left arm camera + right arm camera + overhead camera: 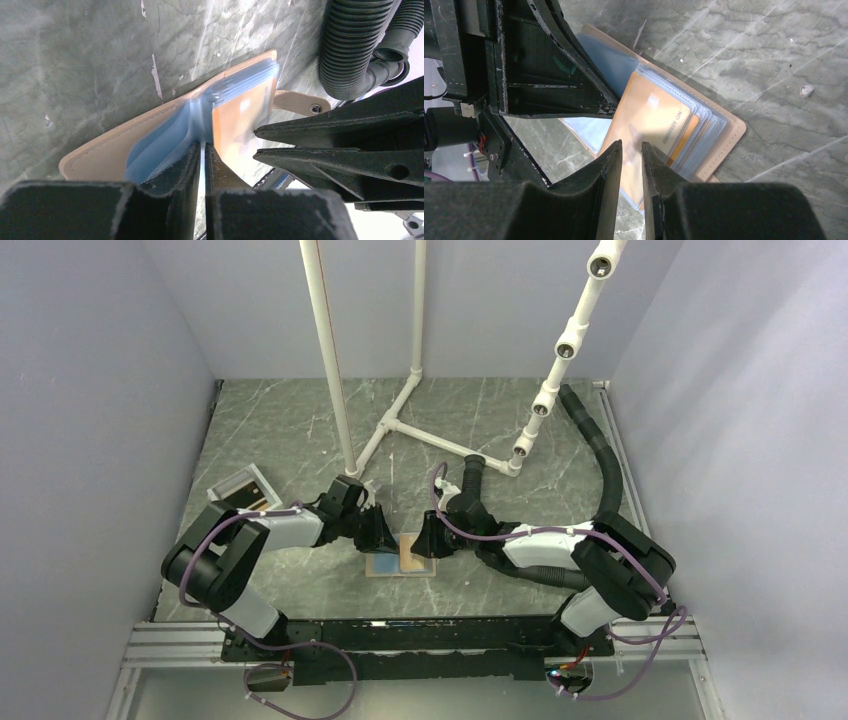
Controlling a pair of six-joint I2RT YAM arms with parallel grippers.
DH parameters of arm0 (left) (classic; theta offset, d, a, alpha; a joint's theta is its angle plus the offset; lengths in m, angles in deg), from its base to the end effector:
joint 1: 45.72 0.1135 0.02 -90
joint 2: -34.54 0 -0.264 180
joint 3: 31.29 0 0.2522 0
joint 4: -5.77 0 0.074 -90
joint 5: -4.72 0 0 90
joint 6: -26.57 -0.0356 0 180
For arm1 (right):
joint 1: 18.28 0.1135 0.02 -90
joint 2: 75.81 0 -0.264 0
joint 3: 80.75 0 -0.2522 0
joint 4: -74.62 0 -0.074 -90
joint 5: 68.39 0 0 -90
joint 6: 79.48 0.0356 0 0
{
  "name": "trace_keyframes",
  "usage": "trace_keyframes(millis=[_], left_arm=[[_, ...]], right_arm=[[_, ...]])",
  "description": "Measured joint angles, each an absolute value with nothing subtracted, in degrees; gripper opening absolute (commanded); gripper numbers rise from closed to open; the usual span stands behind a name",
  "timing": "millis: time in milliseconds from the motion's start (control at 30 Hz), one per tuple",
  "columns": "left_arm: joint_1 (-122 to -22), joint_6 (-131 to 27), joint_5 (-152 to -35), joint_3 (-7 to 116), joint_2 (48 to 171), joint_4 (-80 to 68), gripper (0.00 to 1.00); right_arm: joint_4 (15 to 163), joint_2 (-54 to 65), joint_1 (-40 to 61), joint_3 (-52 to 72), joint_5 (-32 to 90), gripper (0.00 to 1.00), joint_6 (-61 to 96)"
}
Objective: Put the credit cards into the card holder
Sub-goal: Open the card holder at the center of the board.
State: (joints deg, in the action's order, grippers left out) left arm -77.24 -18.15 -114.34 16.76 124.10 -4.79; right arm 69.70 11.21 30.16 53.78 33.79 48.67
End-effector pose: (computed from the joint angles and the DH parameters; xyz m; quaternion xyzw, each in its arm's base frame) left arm 0.2224 -0.1567 0.1274 -0.0287 0.9186 -0.3814 0.0992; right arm 0.1817 0.2162 0.1450 -0.1271 0.8806 0.3752 0.2600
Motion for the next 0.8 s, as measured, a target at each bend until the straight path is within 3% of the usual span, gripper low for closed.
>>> trace_keyframes(millis=[567, 667, 800], left_arm=[[-77.84, -17.24, -113.99, 16.45, 119.55, -5.71, 0.21], [-77.84, -17.35, -113.72, 16.54, 119.4, -6.85, 0.36], [-75.85, -18.37, -113.33, 18.0, 115.31, -15.09, 0.69]], right_arm=[[69.07, 11.32, 29.53, 54.07, 34.75, 0.24, 48.67], [69.07, 11.32, 29.53, 54.07, 34.75, 0.24, 48.63], [69.94, 11.26, 29.55, 53.69, 34.56, 0.25, 47.97]])
